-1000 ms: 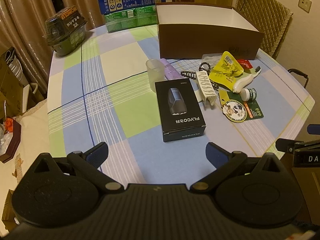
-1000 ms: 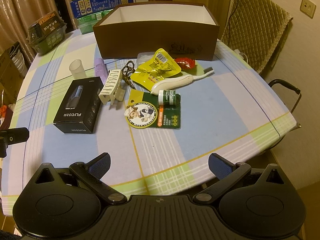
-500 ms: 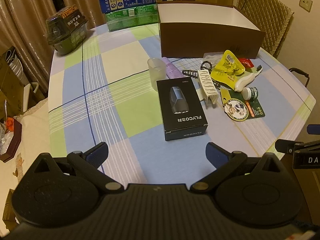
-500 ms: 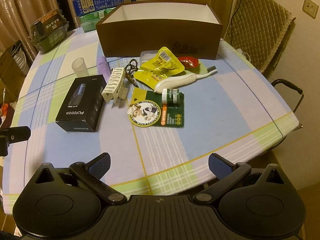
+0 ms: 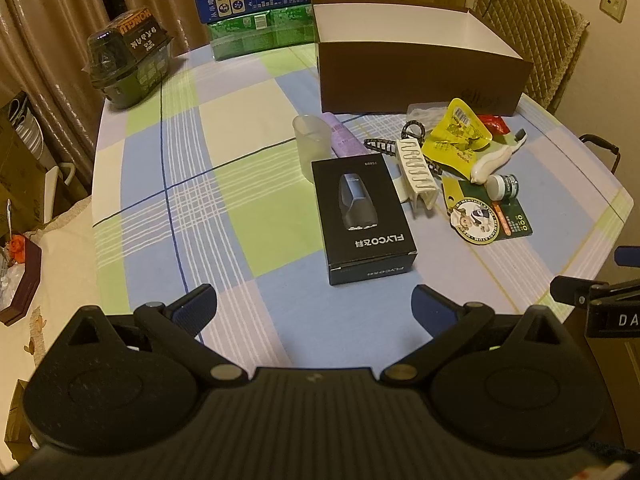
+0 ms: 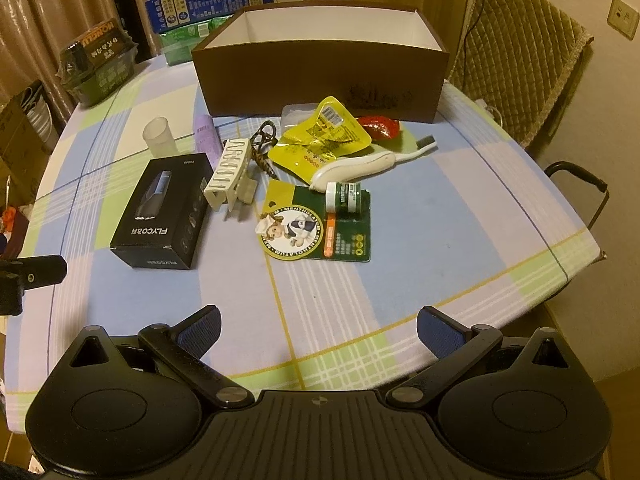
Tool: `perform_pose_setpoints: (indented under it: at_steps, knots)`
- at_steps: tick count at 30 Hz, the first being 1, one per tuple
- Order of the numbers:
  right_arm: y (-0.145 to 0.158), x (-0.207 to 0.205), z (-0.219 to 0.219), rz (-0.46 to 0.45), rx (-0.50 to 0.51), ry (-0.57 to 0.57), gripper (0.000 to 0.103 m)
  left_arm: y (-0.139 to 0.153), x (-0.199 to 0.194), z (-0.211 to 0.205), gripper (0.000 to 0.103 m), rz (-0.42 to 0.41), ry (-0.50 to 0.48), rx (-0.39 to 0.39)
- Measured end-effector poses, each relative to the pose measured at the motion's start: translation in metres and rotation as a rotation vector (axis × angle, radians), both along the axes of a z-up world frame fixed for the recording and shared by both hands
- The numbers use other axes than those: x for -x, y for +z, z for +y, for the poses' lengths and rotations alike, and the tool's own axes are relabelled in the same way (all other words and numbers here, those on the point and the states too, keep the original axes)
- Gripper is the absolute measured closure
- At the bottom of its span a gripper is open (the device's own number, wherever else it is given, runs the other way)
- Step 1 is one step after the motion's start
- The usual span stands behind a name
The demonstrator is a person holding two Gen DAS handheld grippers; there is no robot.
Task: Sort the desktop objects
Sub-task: 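Move left tool toward black FLYCO box while right tool approaches green lip-balm card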
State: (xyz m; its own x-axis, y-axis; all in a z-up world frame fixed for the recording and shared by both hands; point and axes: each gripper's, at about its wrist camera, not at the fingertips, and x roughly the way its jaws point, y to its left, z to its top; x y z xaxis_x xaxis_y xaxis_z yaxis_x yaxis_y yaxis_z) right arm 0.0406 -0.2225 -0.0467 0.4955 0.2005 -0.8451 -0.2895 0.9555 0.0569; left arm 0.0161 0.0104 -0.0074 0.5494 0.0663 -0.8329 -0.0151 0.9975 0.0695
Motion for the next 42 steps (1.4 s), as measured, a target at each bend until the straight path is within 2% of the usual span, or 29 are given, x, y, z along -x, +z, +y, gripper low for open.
perform_pose_setpoints:
  at_steps: [18, 24, 32, 42]
  knots:
    - [-0.005, -0.019, -0.004, 0.017, 0.001, -0.022, 0.002, -0.008, -0.028, -0.003, 0.001, -0.004, -0.022, -0.002]
    - [-0.006, -0.027, -0.009, 0.002, -0.028, -0.032, 0.002, -0.014, -0.038, -0.007, 0.001, -0.002, -0.033, 0.012]
    - [-0.012, -0.046, -0.016, -0.034, -0.066, -0.058, 0.002, -0.031, -0.055, -0.015, 0.001, 0.002, -0.059, 0.046]
    - [-0.028, -0.072, -0.035, -0.012, -0.101, -0.116, 0.002, -0.053, -0.079, -0.026, 0.001, 0.017, -0.082, 0.065]
